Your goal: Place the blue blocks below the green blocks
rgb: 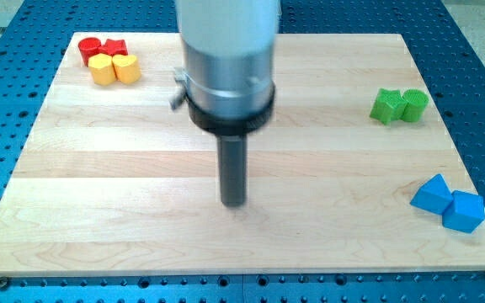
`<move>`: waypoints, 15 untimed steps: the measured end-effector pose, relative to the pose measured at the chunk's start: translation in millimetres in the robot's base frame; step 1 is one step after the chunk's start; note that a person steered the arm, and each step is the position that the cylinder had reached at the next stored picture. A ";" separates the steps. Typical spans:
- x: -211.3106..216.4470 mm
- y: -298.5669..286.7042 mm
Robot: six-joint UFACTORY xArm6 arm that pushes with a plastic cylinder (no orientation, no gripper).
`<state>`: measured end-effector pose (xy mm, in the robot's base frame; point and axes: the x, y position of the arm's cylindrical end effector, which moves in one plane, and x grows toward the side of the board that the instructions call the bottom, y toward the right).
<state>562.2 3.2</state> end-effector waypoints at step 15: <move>9.7 255.3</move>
<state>571.9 258.5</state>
